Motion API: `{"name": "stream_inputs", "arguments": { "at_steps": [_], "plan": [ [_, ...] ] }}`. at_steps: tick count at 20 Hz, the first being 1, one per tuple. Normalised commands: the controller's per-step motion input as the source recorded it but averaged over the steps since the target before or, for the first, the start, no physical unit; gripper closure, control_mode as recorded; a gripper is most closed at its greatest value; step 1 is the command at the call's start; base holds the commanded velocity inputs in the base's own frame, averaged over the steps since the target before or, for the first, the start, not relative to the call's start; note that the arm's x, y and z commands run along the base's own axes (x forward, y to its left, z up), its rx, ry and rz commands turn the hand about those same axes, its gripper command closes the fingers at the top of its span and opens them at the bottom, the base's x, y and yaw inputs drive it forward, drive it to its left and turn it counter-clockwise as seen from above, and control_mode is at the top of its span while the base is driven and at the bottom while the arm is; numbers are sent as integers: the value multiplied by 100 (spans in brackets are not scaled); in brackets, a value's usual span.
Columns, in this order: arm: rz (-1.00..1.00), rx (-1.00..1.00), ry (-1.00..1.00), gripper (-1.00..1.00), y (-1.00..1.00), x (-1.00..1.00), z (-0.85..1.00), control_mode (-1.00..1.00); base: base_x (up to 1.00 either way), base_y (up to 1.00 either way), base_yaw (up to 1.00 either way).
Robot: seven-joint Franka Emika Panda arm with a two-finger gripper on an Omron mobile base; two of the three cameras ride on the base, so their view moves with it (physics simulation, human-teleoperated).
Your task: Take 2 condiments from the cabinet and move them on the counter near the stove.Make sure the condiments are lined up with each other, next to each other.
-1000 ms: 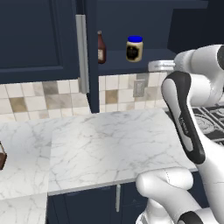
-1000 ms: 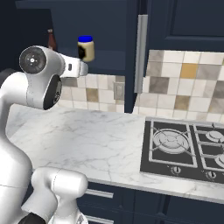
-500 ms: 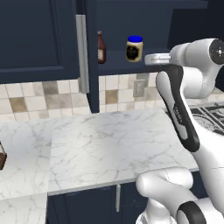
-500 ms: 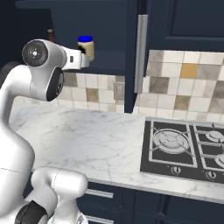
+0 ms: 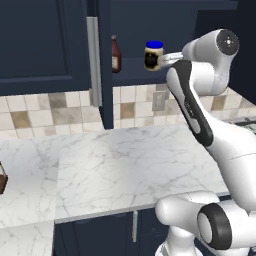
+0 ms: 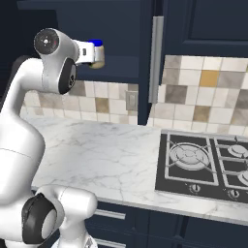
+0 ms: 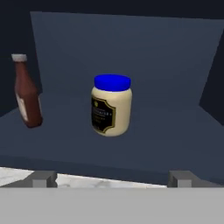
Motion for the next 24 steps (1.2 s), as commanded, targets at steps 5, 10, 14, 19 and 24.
{"name": "stream_inputs", "arguments": {
  "at_steps": [5, 10, 14, 19, 24],
  "plan": [
    [-1, -3, 2, -100, 13, 42, 12, -100, 0, 0, 0],
    [0, 0, 0, -100, 12, 40, 2, -100, 0, 0, 0],
    [-2, -1, 0, -100, 9, 45, 0, -100, 0, 0, 0],
    [-4, 0, -1, -100, 2, 46, 0, -100, 0, 0, 0],
    [-4, 0, 0, -100, 0, 42, 0, -100, 0, 0, 0]
  ]
}}
